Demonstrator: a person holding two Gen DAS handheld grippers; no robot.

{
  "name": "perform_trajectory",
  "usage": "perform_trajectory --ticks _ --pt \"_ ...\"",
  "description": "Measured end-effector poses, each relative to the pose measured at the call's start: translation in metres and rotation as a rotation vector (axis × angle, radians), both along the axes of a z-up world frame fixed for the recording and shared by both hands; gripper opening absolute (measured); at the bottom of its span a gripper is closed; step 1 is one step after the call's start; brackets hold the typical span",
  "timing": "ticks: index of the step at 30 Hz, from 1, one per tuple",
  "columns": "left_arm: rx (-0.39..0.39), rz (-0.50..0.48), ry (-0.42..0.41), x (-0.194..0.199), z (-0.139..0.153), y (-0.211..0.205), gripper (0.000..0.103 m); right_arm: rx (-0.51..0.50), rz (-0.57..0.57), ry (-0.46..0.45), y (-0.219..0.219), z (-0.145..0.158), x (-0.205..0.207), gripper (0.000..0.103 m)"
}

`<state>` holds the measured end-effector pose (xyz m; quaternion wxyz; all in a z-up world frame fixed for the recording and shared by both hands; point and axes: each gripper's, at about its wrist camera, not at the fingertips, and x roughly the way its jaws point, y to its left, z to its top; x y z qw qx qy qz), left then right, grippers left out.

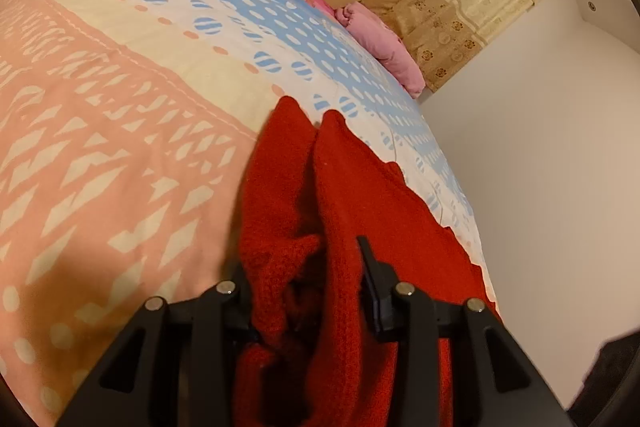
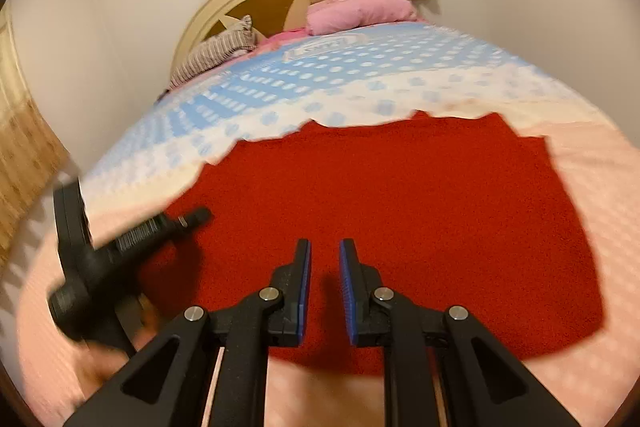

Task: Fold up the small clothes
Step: 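Grasp the side of the folded red sweater with the left gripper and lift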

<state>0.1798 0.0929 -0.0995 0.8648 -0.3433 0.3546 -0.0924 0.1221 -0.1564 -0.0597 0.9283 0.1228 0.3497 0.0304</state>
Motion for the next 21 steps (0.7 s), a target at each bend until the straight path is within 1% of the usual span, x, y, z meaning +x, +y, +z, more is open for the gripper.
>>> perform_trajectory --ticks 2,4,5,7,8,10,13,14,15,16,17,19,21 --pt "-0.013 -0.001 -0.001 0.000 -0.001 0.001 0.042 0.030 0.002 0.032 0.005 -0.012 0.018 0.015" --pt "-0.007 0.001 -0.002 -0.001 -0.001 0.001 0.042 0.041 -0.009 0.099 0.008 -0.036 0.029 0.013" --pt "-0.001 0.001 0.001 0.000 0.000 0.001 0.042 0.051 -0.014 0.079 0.007 -0.043 0.028 0.012" --pt "0.027 0.007 0.006 0.000 0.002 0.001 0.042 0.088 -0.014 0.064 0.001 -0.043 0.026 0.012" --pt "0.052 0.007 0.006 0.000 0.004 -0.001 0.041 0.112 -0.015 0.066 -0.002 -0.044 0.026 0.012" --pt "0.123 -0.012 -0.014 0.000 0.013 -0.010 0.036 0.155 -0.012 0.058 -0.006 -0.047 0.026 0.011" --pt "0.241 -0.077 -0.115 -0.004 0.035 -0.029 0.031 0.160 -0.013 0.055 -0.006 -0.048 0.028 0.011" --pt "0.306 -0.114 -0.168 -0.009 0.045 -0.041 0.031 0.160 -0.013 0.054 -0.005 -0.047 0.029 0.011" --pt "0.349 -0.141 -0.200 -0.012 0.050 -0.050 0.031 0.164 -0.012 0.053 -0.007 -0.047 0.029 0.011" --pt "0.416 -0.187 -0.244 -0.016 0.057 -0.064 0.031 0.173 -0.011 0.052 -0.008 -0.048 0.029 0.011" --pt "0.460 -0.228 -0.275 -0.020 0.060 -0.075 0.031 0.191 -0.010 0.050 -0.011 -0.049 0.028 0.011" --pt "0.502 -0.306 -0.307 -0.023 0.061 -0.091 0.031 0.221 -0.011 0.048 -0.016 -0.050 0.027 0.009" --pt "0.509 -0.384 -0.304 -0.022 0.055 -0.101 0.031 0.248 -0.015 0.047 -0.020 -0.052 0.026 0.008"
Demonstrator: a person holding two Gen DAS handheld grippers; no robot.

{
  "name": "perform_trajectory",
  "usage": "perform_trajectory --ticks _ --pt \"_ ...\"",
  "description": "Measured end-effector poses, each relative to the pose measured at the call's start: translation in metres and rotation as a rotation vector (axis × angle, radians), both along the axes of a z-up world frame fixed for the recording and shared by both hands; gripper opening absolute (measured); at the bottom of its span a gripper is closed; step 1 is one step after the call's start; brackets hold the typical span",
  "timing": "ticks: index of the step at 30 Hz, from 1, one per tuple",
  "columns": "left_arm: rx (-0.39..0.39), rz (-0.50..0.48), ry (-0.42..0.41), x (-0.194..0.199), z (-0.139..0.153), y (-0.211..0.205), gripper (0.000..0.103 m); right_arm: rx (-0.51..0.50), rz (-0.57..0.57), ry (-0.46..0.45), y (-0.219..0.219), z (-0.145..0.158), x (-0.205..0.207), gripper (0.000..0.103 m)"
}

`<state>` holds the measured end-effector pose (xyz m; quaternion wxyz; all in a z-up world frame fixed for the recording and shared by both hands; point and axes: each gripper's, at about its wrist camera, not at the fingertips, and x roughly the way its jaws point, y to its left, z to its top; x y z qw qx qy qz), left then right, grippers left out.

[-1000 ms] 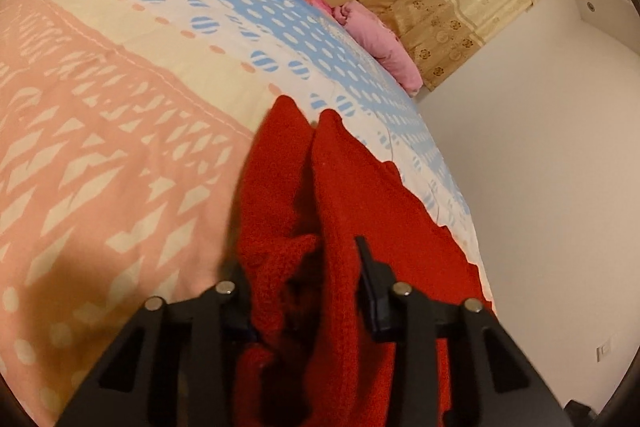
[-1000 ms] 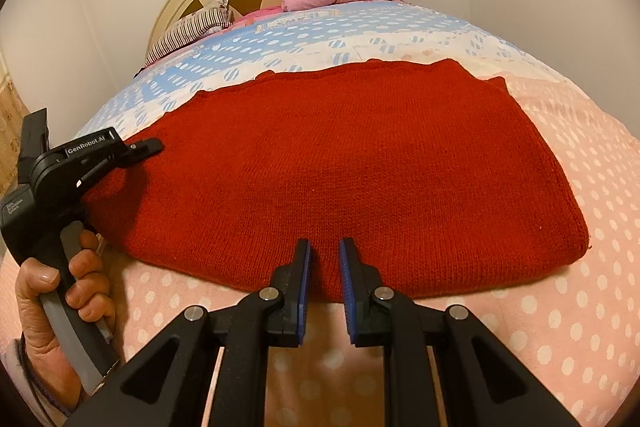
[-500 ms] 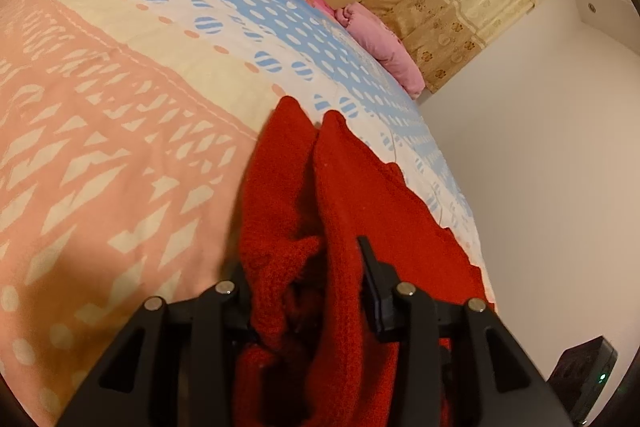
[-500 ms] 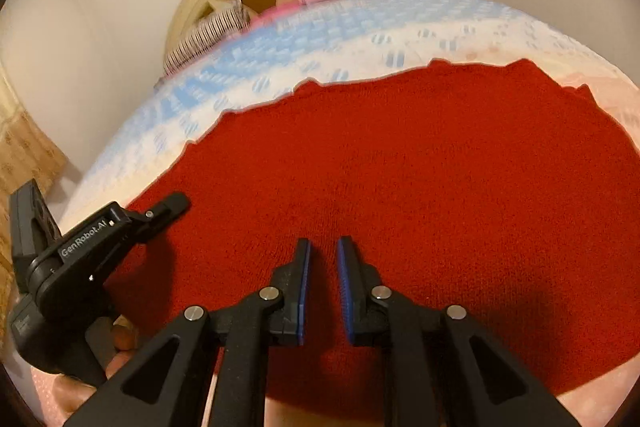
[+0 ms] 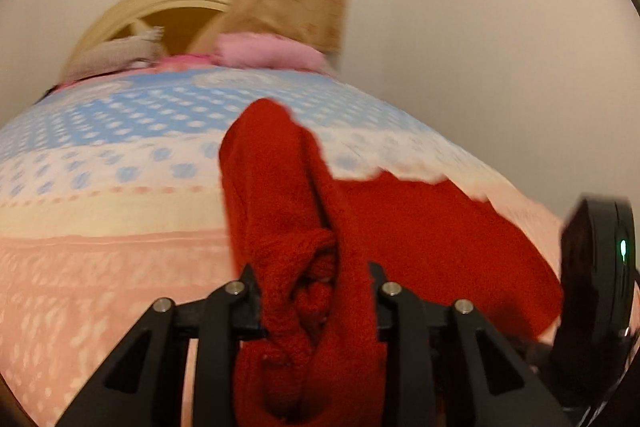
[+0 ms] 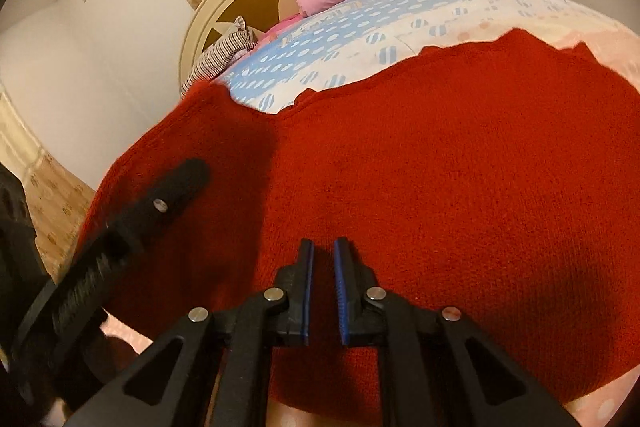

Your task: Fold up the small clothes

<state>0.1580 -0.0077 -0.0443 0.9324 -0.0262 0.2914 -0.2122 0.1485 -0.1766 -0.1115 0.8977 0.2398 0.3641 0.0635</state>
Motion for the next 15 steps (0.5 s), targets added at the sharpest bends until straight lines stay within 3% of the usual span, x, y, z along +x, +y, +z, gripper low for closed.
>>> perform_trajectory --ticks 7,15 --pt "-0.068 -0.064 0.120 0.023 -0.016 0.007 0.031 0.064 -0.002 -0.004 -0.009 -0.003 -0.002 0.005" --pt "-0.040 -0.068 0.111 0.016 -0.017 -0.008 0.031 0.111 0.002 -0.011 -0.022 0.012 -0.005 0.008"
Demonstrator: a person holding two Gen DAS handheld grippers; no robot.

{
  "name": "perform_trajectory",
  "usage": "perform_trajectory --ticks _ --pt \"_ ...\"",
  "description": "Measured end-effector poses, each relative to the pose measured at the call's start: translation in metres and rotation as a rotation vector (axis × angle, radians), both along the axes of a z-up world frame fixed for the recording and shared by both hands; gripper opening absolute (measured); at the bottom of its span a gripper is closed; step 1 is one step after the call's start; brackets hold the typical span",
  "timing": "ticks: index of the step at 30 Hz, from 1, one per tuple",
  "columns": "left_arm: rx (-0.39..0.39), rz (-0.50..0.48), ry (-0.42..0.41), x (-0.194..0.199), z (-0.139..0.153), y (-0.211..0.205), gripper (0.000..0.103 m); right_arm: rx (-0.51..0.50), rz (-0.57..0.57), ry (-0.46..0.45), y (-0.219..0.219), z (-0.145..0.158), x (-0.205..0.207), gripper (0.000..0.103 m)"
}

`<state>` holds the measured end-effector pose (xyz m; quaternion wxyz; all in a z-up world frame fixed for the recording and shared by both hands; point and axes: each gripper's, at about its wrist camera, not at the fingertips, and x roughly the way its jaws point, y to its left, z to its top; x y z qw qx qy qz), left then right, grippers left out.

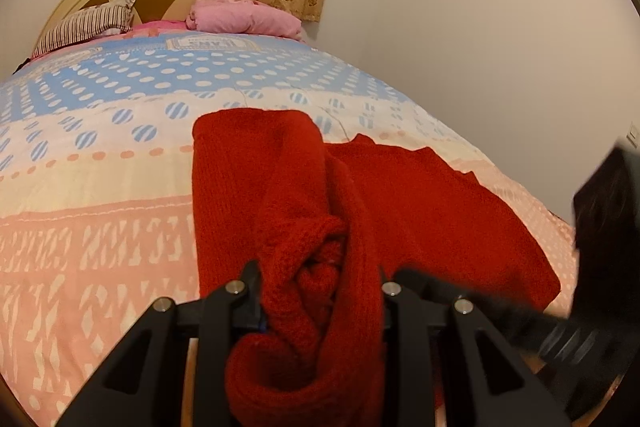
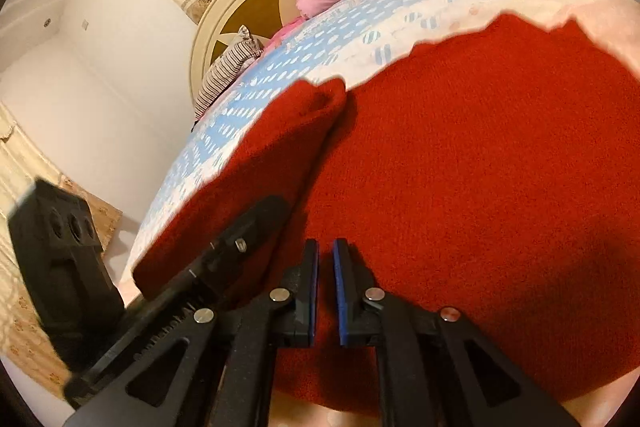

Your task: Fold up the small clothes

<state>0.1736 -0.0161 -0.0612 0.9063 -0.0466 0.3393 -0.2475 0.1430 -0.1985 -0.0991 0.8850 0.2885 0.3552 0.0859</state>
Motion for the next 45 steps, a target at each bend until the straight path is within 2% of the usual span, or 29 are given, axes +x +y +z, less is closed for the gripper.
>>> perform_trajectory --ticks 1,3,5,7,11,16,17,18,19,20,21,23,25,30,38,45 --pt "-0.002 0.000 0.000 0.000 0.000 0.000 0.031 0.006 0.000 -0.018 -0.005 0.009 0.001 0.009" --pt "-0.008 0.000 0.002 0.002 -0.001 0.000 0.031 0.045 0.018 -0.035 -0.013 0.023 0.009 0.025" --pt "-0.007 0.001 0.001 0.002 -0.001 0.000 0.031 0.074 0.032 -0.016 -0.019 0.033 0.025 0.065" --pt "-0.005 0.002 0.001 0.002 -0.001 -0.001 0.031 0.120 0.071 -0.002 -0.019 0.035 0.041 0.069" --pt "-0.007 0.002 0.001 0.002 -0.001 -0.001 0.031 0.185 0.162 0.082 -0.005 0.026 0.077 0.069" --pt "-0.025 0.004 0.004 0.003 -0.001 0.002 0.033 0.134 0.214 0.139 0.014 0.017 0.107 0.069" --pt "-0.028 0.006 0.003 0.003 -0.001 0.002 0.033 0.095 0.221 0.141 0.019 0.017 0.110 0.067" --pt "-0.028 0.009 0.002 0.003 -0.001 0.002 0.033 0.030 0.223 0.141 0.024 0.018 0.112 0.062" --pt "-0.027 0.014 0.002 0.003 -0.001 0.002 0.033 -0.015 0.221 0.138 0.028 0.019 0.114 0.045" --pt "-0.020 0.029 -0.001 0.002 -0.001 0.002 0.033 -0.056 0.227 0.139 0.032 0.019 0.114 0.035" --pt "-0.012 0.045 -0.005 0.002 -0.001 0.002 0.033 -0.060 0.227 0.137 0.033 0.019 0.114 0.033" --pt "0.009 0.079 -0.026 -0.001 0.002 0.001 0.033 -0.046 0.214 0.119 0.027 0.019 0.115 0.022" --pt "0.013 0.086 -0.039 -0.004 0.006 -0.001 0.032 -0.049 0.210 0.093 0.023 0.023 0.111 0.019" --pt "-0.035 0.059 -0.039 -0.008 0.017 -0.011 0.030 -0.102 0.218 0.032 0.017 0.042 0.101 0.017" --pt "-0.003 -0.002 -0.063 -0.011 0.027 -0.056 0.030 -0.129 0.192 -0.001 -0.024 0.063 0.085 0.017" --pt "0.040 -0.063 -0.059 -0.013 0.024 -0.097 0.030 -0.154 0.149 0.023 -0.071 0.060 0.072 0.017"
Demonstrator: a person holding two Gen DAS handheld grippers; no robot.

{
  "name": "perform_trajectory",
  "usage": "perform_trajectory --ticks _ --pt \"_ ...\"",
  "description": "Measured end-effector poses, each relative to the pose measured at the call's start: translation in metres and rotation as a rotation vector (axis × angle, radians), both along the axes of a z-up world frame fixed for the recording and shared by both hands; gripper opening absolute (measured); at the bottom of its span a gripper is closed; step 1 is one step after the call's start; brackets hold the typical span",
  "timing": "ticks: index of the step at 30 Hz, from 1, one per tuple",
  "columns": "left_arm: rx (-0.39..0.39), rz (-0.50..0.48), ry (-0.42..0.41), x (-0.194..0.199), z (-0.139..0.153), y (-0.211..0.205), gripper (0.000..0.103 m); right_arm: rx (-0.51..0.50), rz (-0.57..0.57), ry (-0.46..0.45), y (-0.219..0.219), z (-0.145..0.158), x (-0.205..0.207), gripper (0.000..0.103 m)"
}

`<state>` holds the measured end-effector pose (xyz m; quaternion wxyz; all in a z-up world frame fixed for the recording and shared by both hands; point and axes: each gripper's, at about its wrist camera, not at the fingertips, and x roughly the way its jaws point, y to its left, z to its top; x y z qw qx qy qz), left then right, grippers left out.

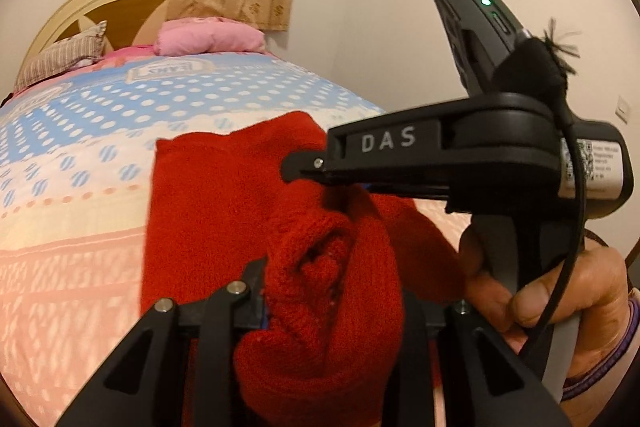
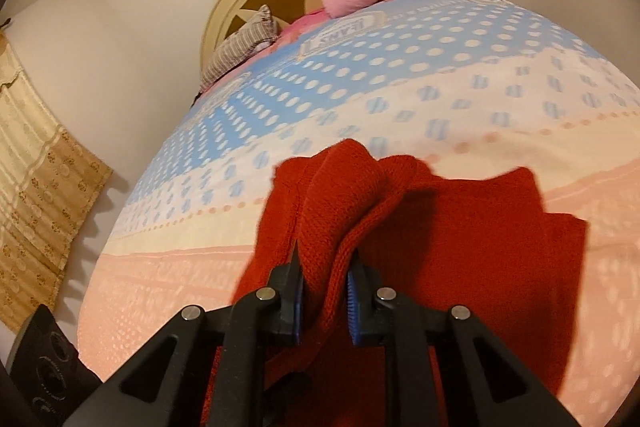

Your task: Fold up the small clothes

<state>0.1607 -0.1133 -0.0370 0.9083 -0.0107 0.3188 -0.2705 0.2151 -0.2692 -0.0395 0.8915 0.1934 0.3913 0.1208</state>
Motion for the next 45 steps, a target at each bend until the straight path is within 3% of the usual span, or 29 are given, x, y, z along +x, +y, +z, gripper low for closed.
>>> perform_trajectory --ticks 10,20,26,29,32,34,38,42,45 --pt "0.051 -0.061 0.012 -0.004 -0.007 -0.051 0.030 -0.010 -0.051 0.035 -0.065 -0.016 -0.015 0.017" --pt "0.073 -0.064 0.035 -0.015 -0.014 -0.078 0.030 -0.065 -0.096 0.057 -0.095 -0.033 -0.019 0.016" --pt "0.066 -0.099 0.051 -0.015 -0.015 -0.083 0.030 -0.041 -0.124 0.076 -0.107 -0.048 -0.016 0.016" --pt "0.035 -0.129 0.058 -0.021 -0.010 -0.074 0.037 -0.012 -0.125 0.083 -0.112 -0.052 -0.016 0.016" --pt "0.021 -0.170 0.047 -0.041 -0.002 -0.057 0.051 0.013 -0.139 0.088 -0.114 -0.050 -0.021 0.016" --pt "0.019 -0.213 0.027 -0.060 0.003 -0.036 0.071 0.044 -0.150 0.084 -0.119 -0.048 -0.028 0.016" --pt "-0.039 -0.190 -0.016 -0.091 0.004 0.024 0.080 0.075 -0.247 0.042 -0.132 -0.027 -0.068 0.026" --pt "-0.134 -0.112 0.085 -0.091 -0.003 0.069 0.082 0.032 -0.302 -0.009 -0.123 -0.001 -0.117 0.026" --pt "-0.142 -0.024 0.123 -0.085 -0.006 0.087 0.082 0.000 -0.246 -0.048 -0.093 0.013 -0.153 0.026"
